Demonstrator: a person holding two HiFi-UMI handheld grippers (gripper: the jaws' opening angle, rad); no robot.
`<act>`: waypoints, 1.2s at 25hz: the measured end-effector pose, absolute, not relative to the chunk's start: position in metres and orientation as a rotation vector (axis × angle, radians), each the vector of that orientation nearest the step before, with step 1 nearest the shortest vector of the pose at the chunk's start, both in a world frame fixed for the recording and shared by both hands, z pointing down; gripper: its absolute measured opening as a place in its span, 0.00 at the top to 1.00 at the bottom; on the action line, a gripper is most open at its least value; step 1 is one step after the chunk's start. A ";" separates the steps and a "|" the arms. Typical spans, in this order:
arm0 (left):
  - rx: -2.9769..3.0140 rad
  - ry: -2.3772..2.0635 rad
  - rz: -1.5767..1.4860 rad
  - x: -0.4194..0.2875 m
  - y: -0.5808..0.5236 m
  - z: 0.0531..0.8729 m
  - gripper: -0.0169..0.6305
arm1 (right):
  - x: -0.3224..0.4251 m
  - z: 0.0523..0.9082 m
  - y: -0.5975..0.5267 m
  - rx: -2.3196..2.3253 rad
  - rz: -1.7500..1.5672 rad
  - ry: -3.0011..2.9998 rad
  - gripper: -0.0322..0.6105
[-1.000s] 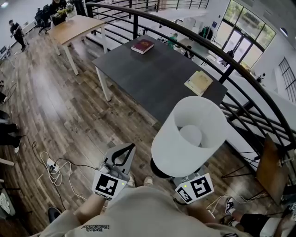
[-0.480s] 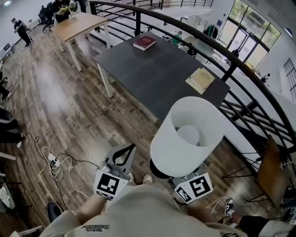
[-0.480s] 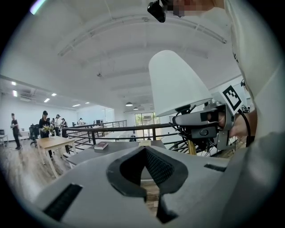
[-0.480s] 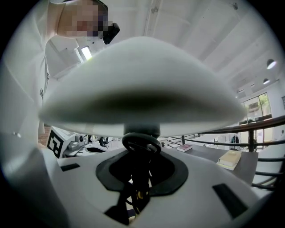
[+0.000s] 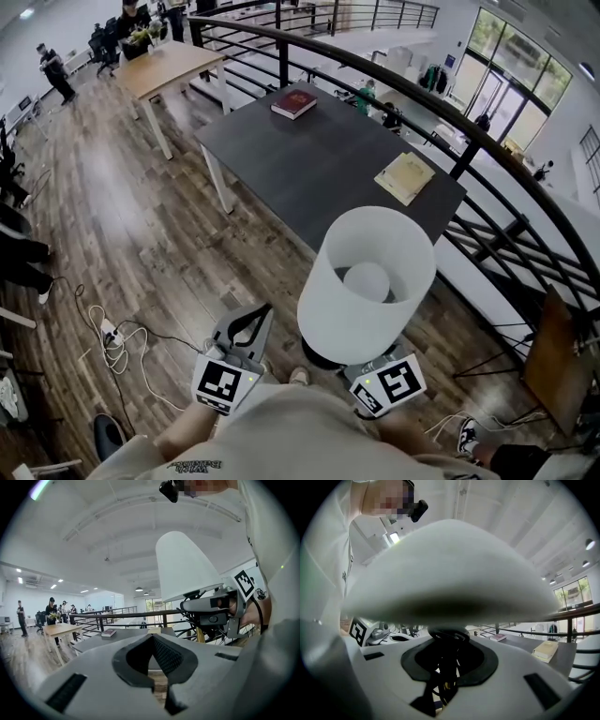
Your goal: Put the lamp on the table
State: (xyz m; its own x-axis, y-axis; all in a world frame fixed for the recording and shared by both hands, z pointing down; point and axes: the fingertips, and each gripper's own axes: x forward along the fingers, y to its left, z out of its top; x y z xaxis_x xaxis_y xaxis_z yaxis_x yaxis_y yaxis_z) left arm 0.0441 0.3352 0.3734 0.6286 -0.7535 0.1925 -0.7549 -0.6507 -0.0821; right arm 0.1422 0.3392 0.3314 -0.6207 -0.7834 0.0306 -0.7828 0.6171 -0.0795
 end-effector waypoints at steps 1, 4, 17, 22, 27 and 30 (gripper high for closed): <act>2.829 -1.314 0.328 0.046 0.335 0.372 0.97 | 0.144 0.330 0.340 -1.356 -0.130 2.816 0.82; 2.835 -1.328 0.338 0.053 0.336 0.372 0.97 | 0.148 0.329 0.340 -1.331 -0.123 2.819 0.82; 2.880 -1.323 0.322 0.056 0.306 0.383 0.97 | 0.143 0.338 0.308 -1.302 -0.104 2.828 0.82; 2.887 -1.301 0.310 0.046 0.267 0.392 0.97 | 0.135 0.343 0.271 -1.338 -0.076 2.823 0.82; 2.903 -1.263 0.299 0.035 0.217 0.392 0.97 | 0.124 0.348 0.225 -1.380 -0.063 2.817 0.82; 2.915 -1.243 0.300 0.027 0.184 0.392 0.97 | 0.114 0.351 0.191 -1.395 -0.070 2.808 0.82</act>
